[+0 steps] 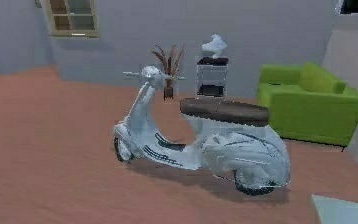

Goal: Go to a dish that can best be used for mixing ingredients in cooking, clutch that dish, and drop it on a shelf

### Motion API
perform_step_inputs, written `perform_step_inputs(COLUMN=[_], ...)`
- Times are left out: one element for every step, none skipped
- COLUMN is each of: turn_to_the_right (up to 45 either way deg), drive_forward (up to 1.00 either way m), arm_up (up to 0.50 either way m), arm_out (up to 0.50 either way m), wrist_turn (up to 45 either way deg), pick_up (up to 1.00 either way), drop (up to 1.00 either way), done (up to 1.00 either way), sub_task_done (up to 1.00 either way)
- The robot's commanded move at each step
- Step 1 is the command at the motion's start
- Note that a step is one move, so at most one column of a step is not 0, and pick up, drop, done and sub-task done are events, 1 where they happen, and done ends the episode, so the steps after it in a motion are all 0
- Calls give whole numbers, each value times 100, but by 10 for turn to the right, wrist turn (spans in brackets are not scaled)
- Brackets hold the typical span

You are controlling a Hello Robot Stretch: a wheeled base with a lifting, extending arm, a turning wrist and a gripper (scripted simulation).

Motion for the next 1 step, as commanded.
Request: perform_step_inputs(turn_to_the_right=[450], drive_forward=[0], arm_up=[0], arm_out=[0], wrist_turn=[0], pick_up=[0], drop=[0], done=[0], sub_task_done=[0])
